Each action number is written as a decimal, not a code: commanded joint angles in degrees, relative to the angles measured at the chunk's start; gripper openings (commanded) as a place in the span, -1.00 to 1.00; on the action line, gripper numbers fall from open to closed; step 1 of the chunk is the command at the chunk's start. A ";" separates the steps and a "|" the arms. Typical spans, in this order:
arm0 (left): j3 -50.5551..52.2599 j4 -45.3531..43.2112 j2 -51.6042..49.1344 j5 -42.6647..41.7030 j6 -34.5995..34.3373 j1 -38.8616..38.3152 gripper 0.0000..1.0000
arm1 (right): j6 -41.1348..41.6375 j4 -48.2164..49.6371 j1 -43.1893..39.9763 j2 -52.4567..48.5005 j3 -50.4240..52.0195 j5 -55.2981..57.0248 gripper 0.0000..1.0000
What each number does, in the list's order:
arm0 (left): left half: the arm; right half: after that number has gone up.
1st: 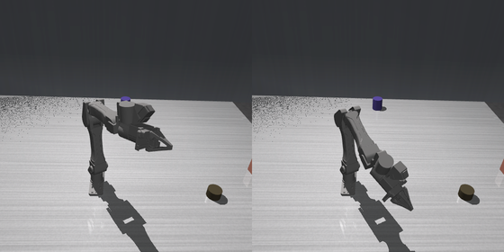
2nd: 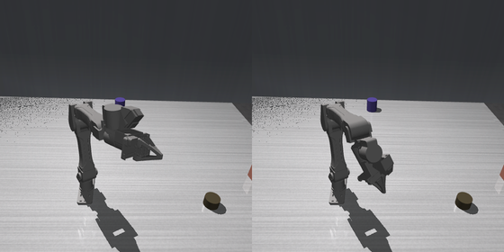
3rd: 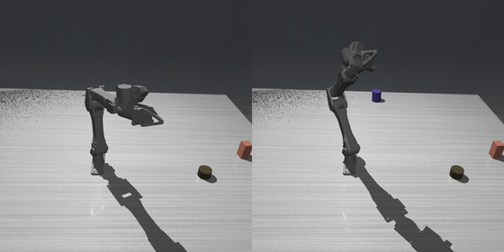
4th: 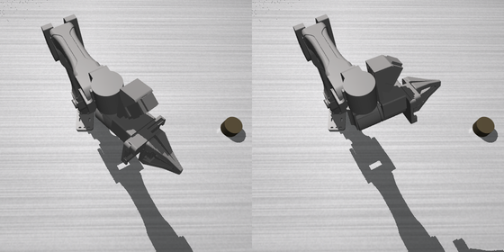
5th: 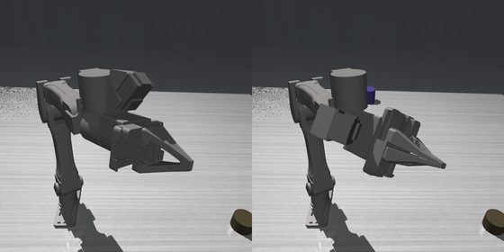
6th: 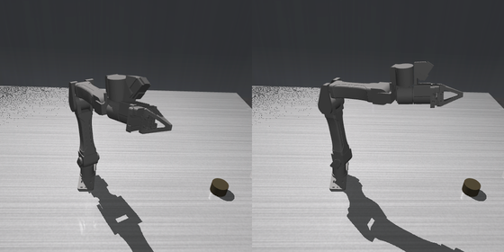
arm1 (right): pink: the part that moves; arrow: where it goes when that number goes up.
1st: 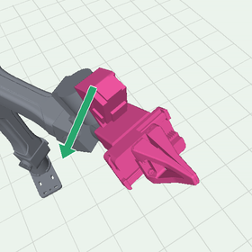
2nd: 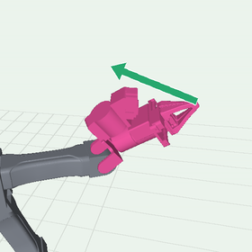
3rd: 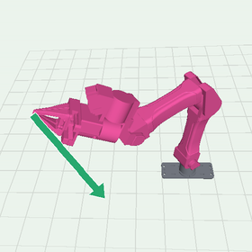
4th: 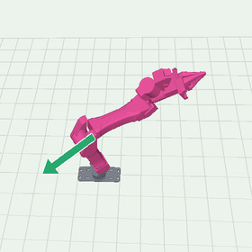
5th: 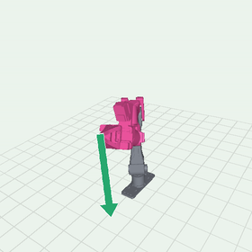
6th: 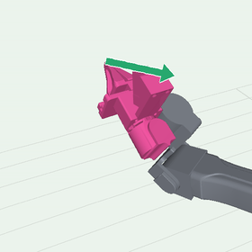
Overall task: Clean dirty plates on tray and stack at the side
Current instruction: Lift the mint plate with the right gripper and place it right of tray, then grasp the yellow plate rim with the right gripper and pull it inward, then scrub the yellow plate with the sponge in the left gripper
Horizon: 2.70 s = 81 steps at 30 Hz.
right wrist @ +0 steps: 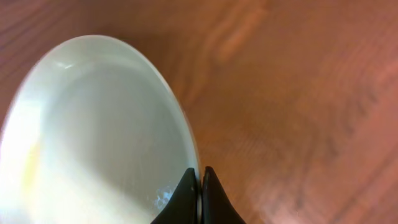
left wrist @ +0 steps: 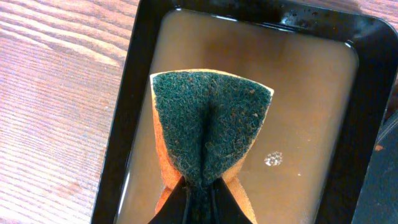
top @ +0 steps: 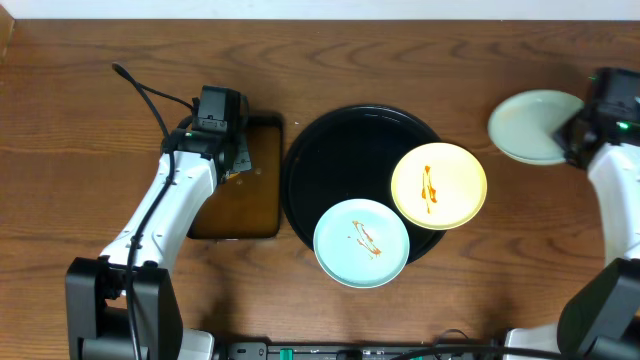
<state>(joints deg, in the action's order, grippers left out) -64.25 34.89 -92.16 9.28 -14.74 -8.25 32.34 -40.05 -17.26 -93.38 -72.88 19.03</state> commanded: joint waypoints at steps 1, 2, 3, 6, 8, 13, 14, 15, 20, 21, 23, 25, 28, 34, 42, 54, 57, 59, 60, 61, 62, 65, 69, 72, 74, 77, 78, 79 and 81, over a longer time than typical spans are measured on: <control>0.33 0.00 -0.33 0.11 0.74 0.31 -0.85 | 2.78 -0.11 -3.87 0.00 3.28 -1.73 -0.98; 0.33 0.00 -0.33 0.11 0.74 0.31 -0.85 | 2.75 0.31 -4.35 0.00 4.13 -1.73 -0.98; 0.33 0.00 -0.33 0.11 0.74 0.31 -0.85 | 2.75 1.20 -4.96 0.00 5.77 -1.99 -0.98; 0.33 0.00 -0.33 0.09 0.74 0.31 -0.85 | 2.54 3.58 -5.42 0.00 9.55 -3.28 -0.98; 0.33 0.00 -0.33 0.11 0.74 0.31 -0.85 | 2.49 3.63 -5.42 0.00 10.62 -4.28 -0.98; 0.33 0.02 -0.33 0.09 0.76 0.31 -0.85 | -6.40 5.51 -5.42 0.20 10.64 -13.46 -0.32; 0.33 0.00 -0.33 0.11 0.76 0.31 -0.85 | -7.89 5.99 -5.42 0.24 10.64 -15.54 -0.07; 0.33 0.02 -0.33 0.11 0.76 0.31 -0.84 | -8.70 6.29 -5.42 0.28 10.64 -17.27 0.08; 0.33 0.02 -0.33 0.11 0.76 0.31 -0.82 | -19.67 5.25 -4.37 1.25 10.54 -39.15 0.10; 0.33 0.02 -0.33 0.11 0.74 0.31 -0.81 | -22.40 4.04 -3.98 1.22 10.60 -41.66 0.18; 0.33 0.09 -0.33 0.11 0.74 0.31 -0.82 | -27.50 -0.33 -2.80 1.22 10.82 -43.32 0.25; 0.35 0.28 -0.31 0.11 0.74 0.31 -0.82 | -30.77 -3.19 -1.38 1.11 11.76 -43.28 0.22; 0.33 0.24 -0.33 0.11 0.74 0.31 -0.81 | -30.73 -2.71 0.72 1.11 14.82 -43.25 0.22; 0.33 0.31 -0.33 0.11 0.74 0.31 -0.81 | -27.80 6.29 3.50 1.11 23.17 -42.86 0.04; 0.33 0.48 -0.33 0.04 0.52 0.31 -0.81 | -18.84 16.41 6.10 1.14 24.30 -43.32 -0.63; 0.33 -1.20 -0.33 -6.14 0.57 0.31 -0.82 | -15.04 24.04 11.08 1.16 23.80 -44.76 -0.97; 0.33 -2.45 -0.33 -10.27 0.63 0.31 -0.84 | -13.38 26.14 14.32 1.16 23.82 -43.21 -0.97; 0.33 -3.30 -0.33 -12.70 0.76 0.22 -0.84 | -11.87 26.43 16.79 1.16 23.82 -39.67 -0.97; 0.33 -3.91 -0.33 -14.82 0.76 0.09 -0.84 | -10.84 26.40 18.60 1.14 23.82 -36.83 -0.98; 0.33 -4.63 -0.31 -17.88 0.79 -0.22 -0.85 | -10.38 26.38 20.28 1.14 23.82 -34.42 -0.98; 0.33 -5.05 -0.33 -19.34 0.79 -0.50 -0.84 | -9.62 26.40 21.53 1.14 23.82 -32.54 -0.98; 0.33 -6.75 -0.33 -22.86 0.76 -2.67 -0.85 | -6.93 26.56 25.97 1.14 23.82 -26.29 -0.98; 0.33 -8.72 -0.33 -23.23 0.76 -7.82 -0.85 | -5.55 28.72 30.82 1.14 23.82 -20.46 -0.97; 0.33 -10.14 -0.33 -23.23 0.74 -10.95 -0.84 | -2.64 28.11 32.39 1.14 23.85 -16.35 -0.98; 0.33 -11.39 -0.33 -23.21 0.74 -13.03 -0.85 | -1.20 28.13 32.68 1.14 23.87 -15.85 -0.97; 0.33 -13.73 -0.48 -23.21 0.50 -15.58 -0.84 | -1.05 27.82 32.68 1.14 23.87 -15.87 -0.98; 0.33 -14.82 -0.83 -23.19 0.24 -16.52 -0.85 | -1.03 27.41 32.68 1.11 23.87 -15.85 -0.98; 0.33 -15.45 -1.16 -23.19 -0.37 -17.03 -0.85 | -1.03 27.19 32.68 1.14 23.87 -15.85 -0.98; 0.33 -17.42 -2.93 -23.23 -4.04 -18.60 -0.85 | -1.07 26.75 32.68 1.11 23.87 -15.87 -0.98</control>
<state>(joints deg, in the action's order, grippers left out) -64.20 19.20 -92.62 -13.47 -15.16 -25.21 29.87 -12.95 14.96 -93.01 -48.38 1.52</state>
